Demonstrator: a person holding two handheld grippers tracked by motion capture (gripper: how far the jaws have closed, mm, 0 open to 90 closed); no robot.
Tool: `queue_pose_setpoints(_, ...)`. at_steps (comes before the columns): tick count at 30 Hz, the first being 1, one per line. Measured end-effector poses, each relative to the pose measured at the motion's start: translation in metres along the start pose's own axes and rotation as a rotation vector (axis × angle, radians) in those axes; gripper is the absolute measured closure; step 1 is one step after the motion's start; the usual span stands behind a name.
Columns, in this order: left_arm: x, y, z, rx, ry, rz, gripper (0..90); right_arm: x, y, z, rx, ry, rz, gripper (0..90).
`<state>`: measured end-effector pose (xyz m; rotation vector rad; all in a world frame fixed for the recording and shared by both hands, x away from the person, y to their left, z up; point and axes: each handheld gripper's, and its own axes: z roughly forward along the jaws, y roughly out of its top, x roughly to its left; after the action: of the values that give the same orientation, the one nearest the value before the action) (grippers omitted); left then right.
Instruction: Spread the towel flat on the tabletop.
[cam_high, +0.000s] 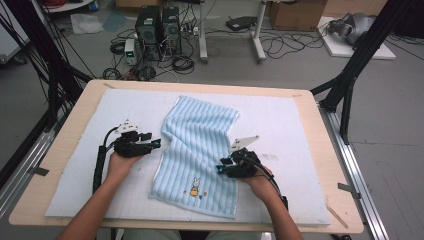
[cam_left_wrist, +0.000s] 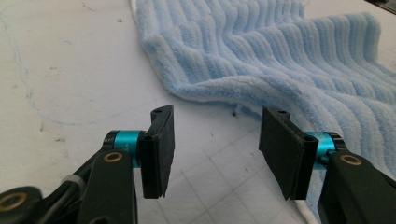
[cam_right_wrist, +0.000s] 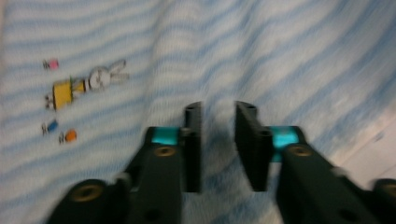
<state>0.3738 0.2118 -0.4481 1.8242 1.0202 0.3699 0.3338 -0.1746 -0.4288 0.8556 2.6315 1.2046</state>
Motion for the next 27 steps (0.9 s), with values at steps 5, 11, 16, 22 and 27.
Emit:
queue_pose_setpoints(5,-0.002,-0.001,0.0,-0.001,-0.006,0.003,45.5,-0.029,0.005,-0.014,-0.206,-0.158,0.174,40.7)
queue_pose_setpoints(11,-0.003,-0.001,-0.001,-0.015,-0.017,0.001,45.2,-0.071,0.021,-0.009,-0.236,-0.288,0.296,44.0)
queue_pose_setpoints(16,-0.002,-0.001,-0.001,-0.025,-0.019,-0.006,43.2,-0.092,0.042,0.017,-0.145,-0.311,0.301,47.8)
queue_pose_setpoints(22,0.0,0.0,-0.005,-0.044,-0.023,-0.026,39.8,-0.104,0.053,0.049,-0.038,-0.356,0.301,49.4)
queue_pose_setpoints(27,0.0,-0.001,-0.006,-0.043,-0.026,-0.028,39.9,-0.108,0.054,0.058,0.007,-0.399,0.245,69.0)
